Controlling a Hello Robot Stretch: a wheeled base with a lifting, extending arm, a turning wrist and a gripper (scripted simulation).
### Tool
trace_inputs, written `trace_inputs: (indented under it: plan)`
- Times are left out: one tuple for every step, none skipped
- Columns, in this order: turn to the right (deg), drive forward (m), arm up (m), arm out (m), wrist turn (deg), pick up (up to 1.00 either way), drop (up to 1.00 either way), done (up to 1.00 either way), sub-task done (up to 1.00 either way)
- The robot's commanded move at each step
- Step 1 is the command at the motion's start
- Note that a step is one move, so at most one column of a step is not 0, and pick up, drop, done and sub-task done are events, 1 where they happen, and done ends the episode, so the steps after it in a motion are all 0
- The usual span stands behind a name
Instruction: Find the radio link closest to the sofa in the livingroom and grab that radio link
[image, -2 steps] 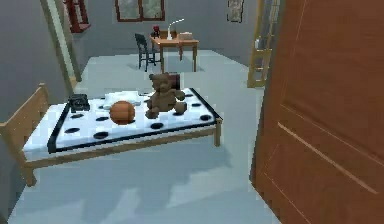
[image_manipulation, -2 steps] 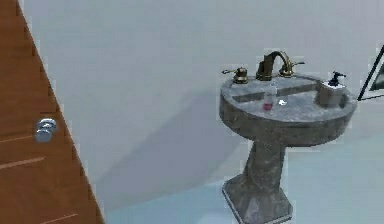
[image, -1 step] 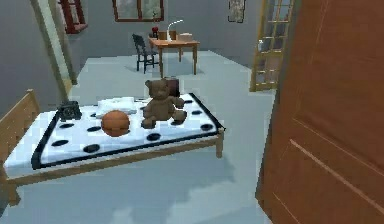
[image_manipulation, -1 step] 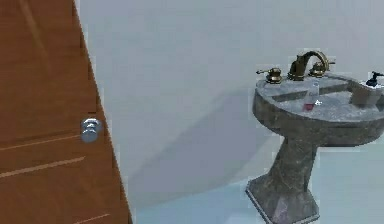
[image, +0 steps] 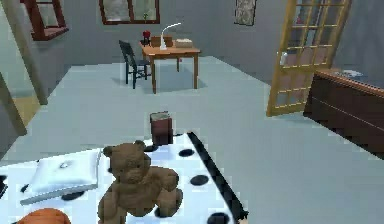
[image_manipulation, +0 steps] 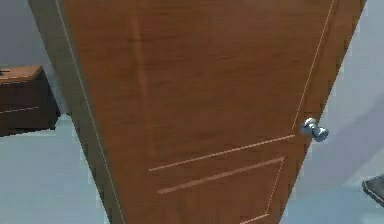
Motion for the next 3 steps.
trace_inputs:
  plan:
    - [-27.0,0.00,0.00,0.00,0.0,0.00,0.00,0.00,0.00]
    - [0.0,0.10,0.00,0.00,0.0,0.00,0.00,0.00,0.00]
    - [45.0,0.00,0.00,0.00,0.0,0.00,0.00,0.00,0.00]
